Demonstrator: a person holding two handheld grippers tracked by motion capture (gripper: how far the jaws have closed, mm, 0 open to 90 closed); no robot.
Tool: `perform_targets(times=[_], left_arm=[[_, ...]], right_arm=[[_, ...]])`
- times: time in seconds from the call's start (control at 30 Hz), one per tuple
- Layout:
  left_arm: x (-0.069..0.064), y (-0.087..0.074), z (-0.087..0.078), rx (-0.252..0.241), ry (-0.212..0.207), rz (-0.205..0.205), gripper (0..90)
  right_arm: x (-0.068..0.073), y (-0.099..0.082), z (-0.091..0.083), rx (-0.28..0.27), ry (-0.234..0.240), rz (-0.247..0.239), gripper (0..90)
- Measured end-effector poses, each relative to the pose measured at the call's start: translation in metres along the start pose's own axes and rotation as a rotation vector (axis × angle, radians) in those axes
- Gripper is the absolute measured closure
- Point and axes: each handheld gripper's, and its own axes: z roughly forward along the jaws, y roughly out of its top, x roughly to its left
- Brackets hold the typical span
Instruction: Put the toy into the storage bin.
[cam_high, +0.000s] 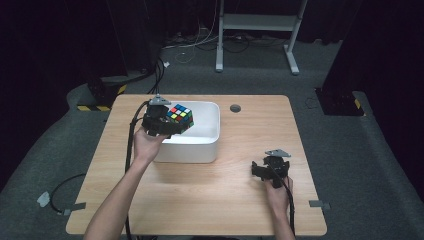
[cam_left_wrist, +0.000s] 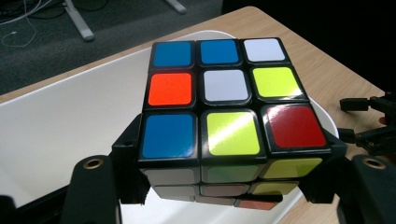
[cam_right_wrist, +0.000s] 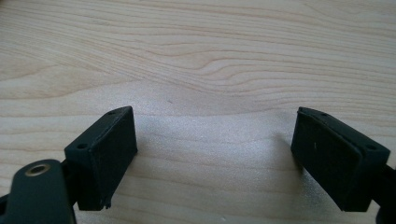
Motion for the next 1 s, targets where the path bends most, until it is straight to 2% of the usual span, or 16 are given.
perform_targets(times=[0.53,1.0], left_arm=[[0.006,0.003,0.012,0.01,0.023,-0.022,33.4],[0.009,0.003,0.024,0.038,0.06,-0.019,33.4]], right_arm=[[0.0,0.0,0.0,0.0,0.0,0.0,14.1],[0.0,0.0,0.0,0.0,0.0,0.001,14.1]])
